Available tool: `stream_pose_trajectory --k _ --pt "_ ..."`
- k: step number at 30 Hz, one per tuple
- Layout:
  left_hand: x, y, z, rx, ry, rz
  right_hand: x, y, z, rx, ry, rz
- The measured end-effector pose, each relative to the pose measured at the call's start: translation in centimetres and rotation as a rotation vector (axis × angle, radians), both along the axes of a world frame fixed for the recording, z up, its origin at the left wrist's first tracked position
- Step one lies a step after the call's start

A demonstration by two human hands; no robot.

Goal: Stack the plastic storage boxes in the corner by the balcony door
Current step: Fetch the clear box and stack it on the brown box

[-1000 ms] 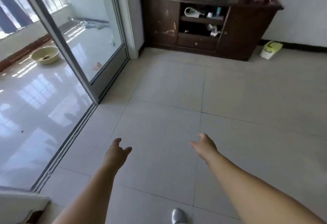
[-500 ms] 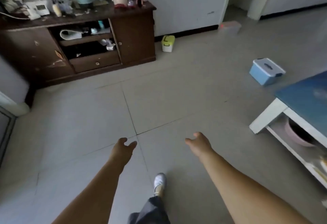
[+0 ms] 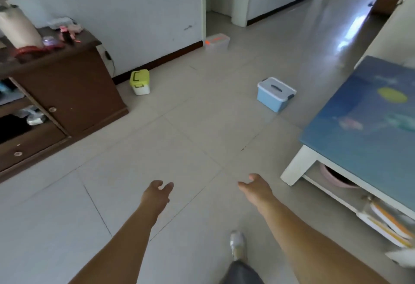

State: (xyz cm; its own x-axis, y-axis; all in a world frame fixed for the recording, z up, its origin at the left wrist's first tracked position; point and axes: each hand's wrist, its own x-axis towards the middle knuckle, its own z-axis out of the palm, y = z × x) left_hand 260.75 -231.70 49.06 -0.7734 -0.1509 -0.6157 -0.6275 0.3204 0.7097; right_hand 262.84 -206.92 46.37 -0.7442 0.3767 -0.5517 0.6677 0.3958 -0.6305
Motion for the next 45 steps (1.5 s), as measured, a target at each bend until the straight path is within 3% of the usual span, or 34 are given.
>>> stream_pose_trajectory --k 12,25,36,45 --pt "-30.8 14.3 1.1 0.002 0.014 -0.001 -30.6 16.5 2.2 0.056 -0.022 0.022" --pt "-64.4 18.9 -0.4 -0.044 0.037 0.025 -65.1 23.3 2.4 0.076 -0.020 0.027" --pt "-95.4 30.2 -1.0 -0.017 -0.008 -0.075 -92.5 34.3 0.9 0.065 -0.057 -0.105" --pt "-117.0 40.9 -1.5 -0.013 -0.047 0.015 -116.3 46.6 2.0 0.202 -0.103 0.023"
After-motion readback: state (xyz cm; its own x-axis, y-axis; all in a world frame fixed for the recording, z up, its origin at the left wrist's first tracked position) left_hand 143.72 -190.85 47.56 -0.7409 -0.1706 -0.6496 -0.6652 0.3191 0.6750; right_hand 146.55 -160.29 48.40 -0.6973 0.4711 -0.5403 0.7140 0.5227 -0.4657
